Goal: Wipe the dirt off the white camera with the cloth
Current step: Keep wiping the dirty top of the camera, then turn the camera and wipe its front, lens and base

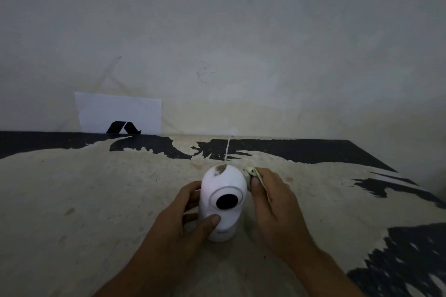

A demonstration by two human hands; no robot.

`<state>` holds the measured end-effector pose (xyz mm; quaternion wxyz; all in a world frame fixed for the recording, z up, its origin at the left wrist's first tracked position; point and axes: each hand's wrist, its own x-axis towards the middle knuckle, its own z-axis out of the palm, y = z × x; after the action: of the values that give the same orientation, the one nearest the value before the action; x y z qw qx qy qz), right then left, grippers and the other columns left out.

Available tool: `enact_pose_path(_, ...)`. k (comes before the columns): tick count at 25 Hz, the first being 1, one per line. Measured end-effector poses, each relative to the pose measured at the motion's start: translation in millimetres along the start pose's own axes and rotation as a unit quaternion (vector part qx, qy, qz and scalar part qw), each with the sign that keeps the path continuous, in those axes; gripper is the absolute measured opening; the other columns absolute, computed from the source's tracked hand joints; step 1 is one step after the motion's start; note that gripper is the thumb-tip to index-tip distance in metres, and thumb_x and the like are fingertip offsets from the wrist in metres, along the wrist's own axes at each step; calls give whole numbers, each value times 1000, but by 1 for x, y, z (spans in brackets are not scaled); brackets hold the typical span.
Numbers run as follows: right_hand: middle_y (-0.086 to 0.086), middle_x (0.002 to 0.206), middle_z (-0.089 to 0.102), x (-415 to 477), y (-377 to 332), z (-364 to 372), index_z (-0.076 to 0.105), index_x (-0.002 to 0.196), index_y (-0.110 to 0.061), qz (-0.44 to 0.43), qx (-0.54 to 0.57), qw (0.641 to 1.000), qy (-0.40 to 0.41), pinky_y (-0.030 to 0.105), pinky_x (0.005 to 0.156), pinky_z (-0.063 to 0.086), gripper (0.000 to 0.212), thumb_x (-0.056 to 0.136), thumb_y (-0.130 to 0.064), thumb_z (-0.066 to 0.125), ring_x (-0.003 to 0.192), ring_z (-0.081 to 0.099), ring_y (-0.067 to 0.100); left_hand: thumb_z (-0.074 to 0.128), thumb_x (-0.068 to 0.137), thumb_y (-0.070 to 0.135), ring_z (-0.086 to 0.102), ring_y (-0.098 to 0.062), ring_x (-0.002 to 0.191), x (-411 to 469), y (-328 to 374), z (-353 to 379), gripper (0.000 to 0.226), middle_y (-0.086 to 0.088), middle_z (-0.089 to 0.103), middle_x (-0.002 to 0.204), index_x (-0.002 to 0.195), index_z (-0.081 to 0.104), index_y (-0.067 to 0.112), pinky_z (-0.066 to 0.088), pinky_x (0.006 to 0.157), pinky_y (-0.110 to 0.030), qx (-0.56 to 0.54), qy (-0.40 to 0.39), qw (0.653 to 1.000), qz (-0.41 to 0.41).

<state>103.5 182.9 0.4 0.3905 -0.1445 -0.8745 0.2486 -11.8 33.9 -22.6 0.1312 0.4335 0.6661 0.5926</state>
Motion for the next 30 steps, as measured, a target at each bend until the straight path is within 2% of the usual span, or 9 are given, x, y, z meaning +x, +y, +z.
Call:
enact_pose_path(4, -11, 103, 67, -2, 2, -11, 62, 111, -24, -59, 8, 997, 42, 23, 83, 51, 22, 98, -27, 44, 97, 62, 4, 65, 69, 45, 52, 13, 105, 0, -1, 0, 52, 28, 57, 115, 115, 42, 49, 46, 78, -5, -11, 1, 1000, 4)
enact_pose_path(6, -7, 98, 70, -3, 3, -12, 65, 109, -17, -76, 13, 997, 22, 14, 77, 50, 23, 96, -23, 48, 90, 63, -1, 64, 67, 48, 53, 11, 105, 0, -1, -1, 53, 30, 56, 113, 114, 40, 52, 47, 78, -7, -5, -2, 1000, -5)
enact_pose_path(8, -4, 71, 65, -6, 4, -11, 66, 88, -17, -62, -1, 998, -21, 20, 56, 45, 19, 93, -23, 49, 61, 55, 2, 63, 65, 50, 53, 12, 104, 0, -1, -1, 52, 37, 56, 109, 111, 40, 55, 47, 75, -6, -10, -4, 1000, -9)
enact_pose_path(10, 0, 59, 60, -7, 6, -14, 64, 74, -15, -70, -26, 997, -15, 30, 49, 41, 22, 87, -27, 51, 50, 49, 11, 64, 63, 51, 52, 14, 104, 0, -1, -1, 53, 39, 56, 107, 110, 40, 56, 46, 74, -4, -16, -5, 1000, -6)
enact_pose_path(14, 1, 69, 69, -5, 4, -16, 72, 88, -13, -116, -41, 990, 67, 28, 54, 49, 19, 87, -25, 56, 57, 58, 14, 62, 62, 55, 51, 15, 105, 0, -3, -1, 55, 39, 56, 110, 112, 41, 56, 45, 74, -2, -14, -3, 1000, -4)
enact_pose_path(20, 1, 48, 55, -14, 5, -14, 61, 62, -14, -94, -131, 986, -39, 38, 44, 43, 25, 80, -31, 57, 42, 44, 18, 64, 63, 53, 50, 19, 102, 1, -2, 0, 54, 50, 50, 106, 110, 39, 59, 45, 72, -1, -7, -3, 1000, 1)
enact_pose_path(24, 0, 54, 61, -8, 7, -19, 68, 71, -15, -95, -98, 991, -11, 36, 46, 45, 23, 83, -31, 57, 45, 49, 17, 63, 62, 56, 50, 21, 100, 1, -1, 0, 53, 51, 50, 103, 108, 39, 61, 44, 69, 1, 2, -4, 1000, -1)
enact_pose_path(28, -2, 47, 57, -13, 5, -18, 62, 60, -19, -122, -134, 979, -89, 29, 43, 42, 25, 78, -36, 57, 41, 44, 14, 62, 60, 56, 48, 25, 97, 1, 0, -1, 53, 38, 53, 104, 108, 38, 58, 42, 67, 3, 17, 5, 1000, -8)
enact_pose_path(30, -2, 47, 56, -10, 5, -22, 62, 60, -17, -85, -50, 992, -78, 31, 41, 41, 22, 76, -31, 58, 39, 45, 15, 62, 61, 54, 48, 25, 97, 0, 1, -1, 53, 37, 53, 104, 108, 38, 56, 42, 67, 2, 22, 1, 1000, -11)
